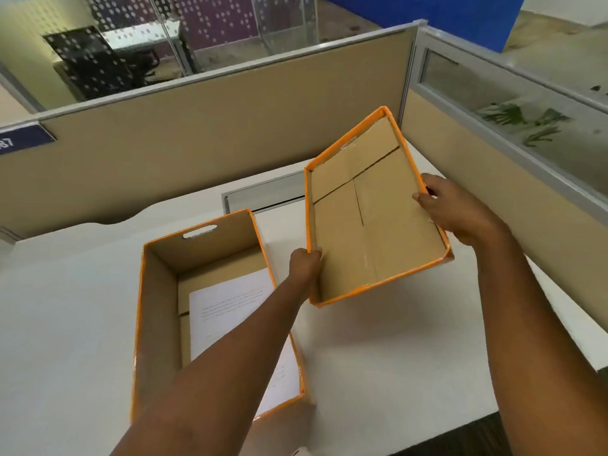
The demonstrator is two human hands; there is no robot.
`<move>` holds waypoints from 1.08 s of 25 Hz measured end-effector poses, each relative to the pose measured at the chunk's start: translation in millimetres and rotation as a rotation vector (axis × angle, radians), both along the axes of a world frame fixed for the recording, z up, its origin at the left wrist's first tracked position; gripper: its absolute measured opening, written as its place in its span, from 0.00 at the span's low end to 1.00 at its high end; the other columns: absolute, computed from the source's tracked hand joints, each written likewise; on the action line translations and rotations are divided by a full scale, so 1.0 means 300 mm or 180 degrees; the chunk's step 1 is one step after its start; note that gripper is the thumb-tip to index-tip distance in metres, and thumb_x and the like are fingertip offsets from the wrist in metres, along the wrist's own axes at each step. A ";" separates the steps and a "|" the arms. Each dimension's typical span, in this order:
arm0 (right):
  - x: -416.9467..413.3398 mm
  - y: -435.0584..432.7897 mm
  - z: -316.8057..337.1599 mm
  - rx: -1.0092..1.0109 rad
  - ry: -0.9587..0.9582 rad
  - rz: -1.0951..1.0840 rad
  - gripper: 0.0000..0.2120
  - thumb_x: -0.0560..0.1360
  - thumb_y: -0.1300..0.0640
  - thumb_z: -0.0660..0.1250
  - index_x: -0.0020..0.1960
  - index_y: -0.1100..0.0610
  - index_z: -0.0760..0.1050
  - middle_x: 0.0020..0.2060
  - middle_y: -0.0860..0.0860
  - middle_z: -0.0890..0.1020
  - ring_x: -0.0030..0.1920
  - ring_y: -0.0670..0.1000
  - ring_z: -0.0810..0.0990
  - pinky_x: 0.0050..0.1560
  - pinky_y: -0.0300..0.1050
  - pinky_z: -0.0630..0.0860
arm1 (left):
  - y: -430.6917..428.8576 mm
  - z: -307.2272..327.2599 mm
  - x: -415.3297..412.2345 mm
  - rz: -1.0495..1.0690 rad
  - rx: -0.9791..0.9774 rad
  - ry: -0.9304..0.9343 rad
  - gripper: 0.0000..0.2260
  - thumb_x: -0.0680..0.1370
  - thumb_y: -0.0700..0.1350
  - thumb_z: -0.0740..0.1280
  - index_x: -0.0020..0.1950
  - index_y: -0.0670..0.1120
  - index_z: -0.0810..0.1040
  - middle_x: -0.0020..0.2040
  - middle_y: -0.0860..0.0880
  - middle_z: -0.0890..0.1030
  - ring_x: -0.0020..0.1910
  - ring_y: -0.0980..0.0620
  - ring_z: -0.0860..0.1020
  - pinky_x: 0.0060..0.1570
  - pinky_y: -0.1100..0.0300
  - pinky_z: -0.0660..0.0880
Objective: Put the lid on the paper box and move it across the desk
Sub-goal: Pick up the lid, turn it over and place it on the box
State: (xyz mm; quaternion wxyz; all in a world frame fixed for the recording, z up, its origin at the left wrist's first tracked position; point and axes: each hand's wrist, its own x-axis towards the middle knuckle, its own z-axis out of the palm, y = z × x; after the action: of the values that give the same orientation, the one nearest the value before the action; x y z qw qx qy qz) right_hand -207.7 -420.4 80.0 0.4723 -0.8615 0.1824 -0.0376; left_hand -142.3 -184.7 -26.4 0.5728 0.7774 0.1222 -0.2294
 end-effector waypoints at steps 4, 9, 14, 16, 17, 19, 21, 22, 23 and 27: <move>-0.047 0.184 0.144 0.0464 -0.0826 -0.0057 0.17 0.77 0.54 0.61 0.65 0.50 0.71 0.49 0.44 0.77 0.50 0.48 0.78 0.47 0.45 0.76 | 0.058 0.031 -0.041 0.0026 -0.0421 0.0260 0.17 0.79 0.55 0.61 0.56 0.42 0.74 0.49 0.50 0.74 0.52 0.47 0.71 0.52 0.50 0.70; -0.053 0.409 0.215 -0.0306 -0.1040 -0.0233 0.17 0.78 0.56 0.60 0.66 0.57 0.70 0.58 0.55 0.78 0.54 0.54 0.77 0.53 0.46 0.75 | 0.101 0.116 -0.080 0.0089 0.0275 -0.0398 0.24 0.79 0.56 0.60 0.65 0.38 0.70 0.62 0.40 0.75 0.60 0.41 0.74 0.51 0.51 0.72; -0.052 0.556 0.218 -0.0959 -0.1043 -0.0195 0.18 0.78 0.57 0.60 0.67 0.58 0.68 0.60 0.57 0.77 0.57 0.58 0.78 0.55 0.50 0.76 | 0.131 0.393 -0.074 0.0022 -0.0724 -0.0700 0.19 0.76 0.63 0.60 0.44 0.47 0.75 0.40 0.50 0.78 0.43 0.49 0.78 0.39 0.58 0.76; -0.042 0.611 0.195 -0.0974 -0.1091 -0.0171 0.17 0.79 0.57 0.59 0.67 0.58 0.67 0.54 0.54 0.79 0.55 0.57 0.79 0.49 0.42 0.78 | 0.147 0.504 -0.074 -0.0394 -0.1232 -0.0363 0.27 0.72 0.67 0.61 0.56 0.46 0.76 0.46 0.47 0.81 0.46 0.47 0.81 0.38 0.56 0.80; -0.036 0.638 0.180 -0.0816 -0.1085 -0.0187 0.16 0.80 0.56 0.56 0.66 0.56 0.68 0.48 0.49 0.79 0.54 0.55 0.80 0.41 0.32 0.77 | 0.152 0.544 -0.075 -0.0539 -0.1322 -0.0298 0.29 0.71 0.68 0.63 0.58 0.46 0.76 0.43 0.47 0.82 0.41 0.49 0.82 0.33 0.58 0.79; -0.042 0.698 0.164 -0.0464 -0.1030 -0.0243 0.14 0.81 0.54 0.52 0.64 0.53 0.68 0.39 0.41 0.76 0.51 0.53 0.81 0.29 0.20 0.68 | 0.155 0.591 -0.081 -0.0647 -0.1277 -0.0361 0.25 0.69 0.67 0.66 0.51 0.48 0.80 0.31 0.51 0.81 0.29 0.55 0.80 0.28 0.63 0.75; -0.048 0.745 0.161 -0.0699 -0.1168 -0.0236 0.17 0.80 0.55 0.55 0.68 0.56 0.64 0.46 0.48 0.80 0.50 0.53 0.82 0.39 0.27 0.72 | 0.159 0.606 -0.091 -0.0578 -0.1266 -0.0492 0.18 0.70 0.63 0.70 0.45 0.48 0.80 0.28 0.54 0.79 0.28 0.56 0.78 0.28 0.65 0.74; -0.054 0.759 0.156 -0.0906 -0.1263 -0.0201 0.20 0.79 0.56 0.57 0.70 0.56 0.61 0.50 0.52 0.81 0.50 0.53 0.82 0.43 0.36 0.76 | 0.164 0.605 -0.096 -0.0483 -0.1344 -0.0556 0.17 0.70 0.60 0.71 0.44 0.47 0.80 0.30 0.52 0.79 0.29 0.55 0.79 0.30 0.64 0.75; -0.060 0.770 0.155 -0.0960 -0.1320 -0.0164 0.23 0.78 0.56 0.59 0.72 0.56 0.58 0.53 0.54 0.80 0.50 0.53 0.81 0.46 0.41 0.77 | 0.171 0.597 -0.094 -0.0354 -0.1403 -0.0643 0.16 0.71 0.57 0.71 0.45 0.45 0.80 0.33 0.50 0.80 0.32 0.53 0.80 0.32 0.62 0.76; -0.057 0.750 0.141 -0.0068 -0.1318 0.0319 0.29 0.74 0.52 0.66 0.71 0.52 0.59 0.61 0.51 0.77 0.57 0.50 0.78 0.49 0.38 0.71 | 0.218 0.594 -0.074 0.0048 -0.1223 -0.0939 0.06 0.75 0.43 0.68 0.50 0.43 0.78 0.44 0.43 0.83 0.39 0.48 0.82 0.36 0.57 0.80</move>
State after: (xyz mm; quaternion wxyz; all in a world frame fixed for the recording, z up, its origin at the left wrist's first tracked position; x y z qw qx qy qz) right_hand -224.9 -195.4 122.3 0.4918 -0.8484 0.0380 -0.1922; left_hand -164.6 -119.2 151.9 0.7235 0.6783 -0.0030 -0.1282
